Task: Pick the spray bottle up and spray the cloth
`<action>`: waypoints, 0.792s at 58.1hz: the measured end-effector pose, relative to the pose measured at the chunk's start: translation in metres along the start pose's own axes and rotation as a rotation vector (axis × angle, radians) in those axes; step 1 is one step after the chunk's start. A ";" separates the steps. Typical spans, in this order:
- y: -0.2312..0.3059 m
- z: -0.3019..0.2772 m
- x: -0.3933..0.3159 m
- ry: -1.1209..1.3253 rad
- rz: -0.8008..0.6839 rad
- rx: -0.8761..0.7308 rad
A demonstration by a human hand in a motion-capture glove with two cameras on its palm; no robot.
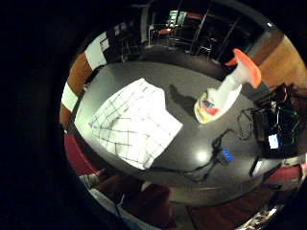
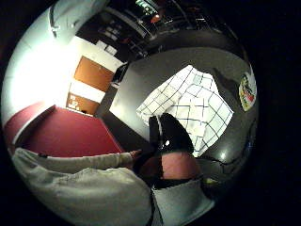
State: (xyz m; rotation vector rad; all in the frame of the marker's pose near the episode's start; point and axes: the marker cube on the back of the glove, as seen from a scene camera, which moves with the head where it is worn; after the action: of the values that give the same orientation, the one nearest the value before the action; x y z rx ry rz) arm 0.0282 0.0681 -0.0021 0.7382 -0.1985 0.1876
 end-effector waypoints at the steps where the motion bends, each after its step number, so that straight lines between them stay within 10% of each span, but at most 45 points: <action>1: 0.002 -0.002 0.003 -0.007 0.004 0.014; 46: 0.026 -0.043 0.161 -0.221 0.394 0.313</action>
State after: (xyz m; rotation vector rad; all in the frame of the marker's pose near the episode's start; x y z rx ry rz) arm 0.1820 0.1326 0.0231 1.0273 -0.5351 0.5210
